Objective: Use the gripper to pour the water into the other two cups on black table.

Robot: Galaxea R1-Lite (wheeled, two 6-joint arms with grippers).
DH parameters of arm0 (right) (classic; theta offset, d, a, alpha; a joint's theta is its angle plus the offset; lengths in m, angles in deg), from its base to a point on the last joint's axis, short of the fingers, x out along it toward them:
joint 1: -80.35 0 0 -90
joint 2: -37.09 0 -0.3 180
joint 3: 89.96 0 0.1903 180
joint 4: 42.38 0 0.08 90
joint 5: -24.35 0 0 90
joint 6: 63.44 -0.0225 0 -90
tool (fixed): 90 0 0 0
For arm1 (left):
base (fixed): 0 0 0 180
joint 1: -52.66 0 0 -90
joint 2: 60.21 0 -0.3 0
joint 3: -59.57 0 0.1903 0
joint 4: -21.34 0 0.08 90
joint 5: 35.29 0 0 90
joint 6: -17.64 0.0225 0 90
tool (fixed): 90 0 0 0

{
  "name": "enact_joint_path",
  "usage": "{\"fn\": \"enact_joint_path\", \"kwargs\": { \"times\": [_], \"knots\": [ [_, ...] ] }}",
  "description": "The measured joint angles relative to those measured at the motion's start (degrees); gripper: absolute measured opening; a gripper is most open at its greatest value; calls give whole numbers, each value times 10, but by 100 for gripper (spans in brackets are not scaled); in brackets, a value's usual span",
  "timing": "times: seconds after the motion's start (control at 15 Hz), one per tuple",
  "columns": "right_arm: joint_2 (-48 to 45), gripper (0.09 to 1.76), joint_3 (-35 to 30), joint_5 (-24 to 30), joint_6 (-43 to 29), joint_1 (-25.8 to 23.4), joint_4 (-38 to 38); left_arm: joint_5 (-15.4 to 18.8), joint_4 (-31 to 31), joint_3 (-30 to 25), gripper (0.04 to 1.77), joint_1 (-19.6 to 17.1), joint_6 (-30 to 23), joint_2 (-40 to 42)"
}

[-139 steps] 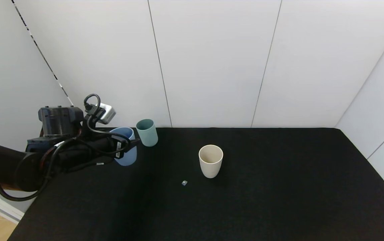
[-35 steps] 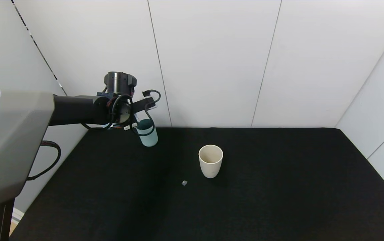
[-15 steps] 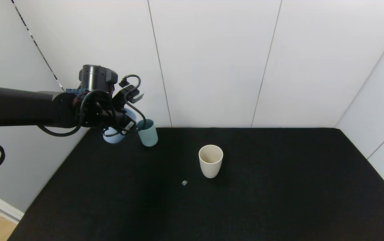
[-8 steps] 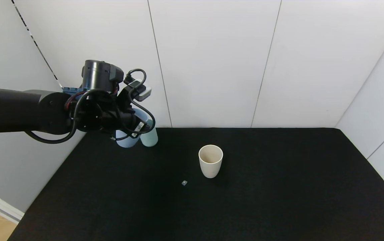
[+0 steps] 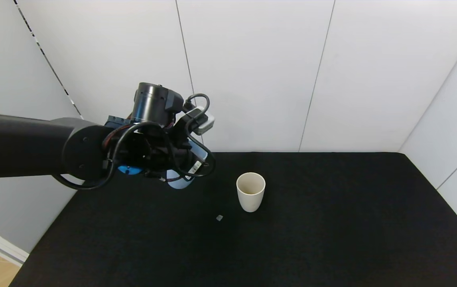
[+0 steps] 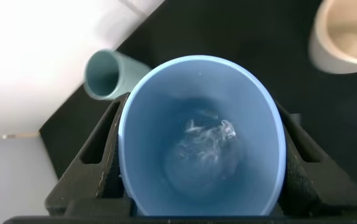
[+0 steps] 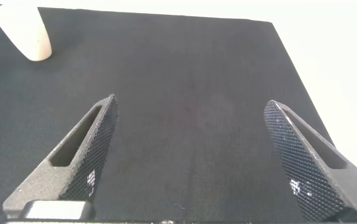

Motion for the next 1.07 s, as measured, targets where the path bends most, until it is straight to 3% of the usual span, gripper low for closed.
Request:
{"fn": "enact_joint_path", "kwargs": {
  "times": [0.2,0.53,1.07],
  "knots": [
    [0,171,0,0,0,0,0,-5,16,10,129,34,2,-14],
    [0,171,0,0,0,0,0,-45,27,46,129,75,13,-62],
    [0,171,0,0,0,0,0,-108,25,81,129,104,114,-113]
  ]
}}
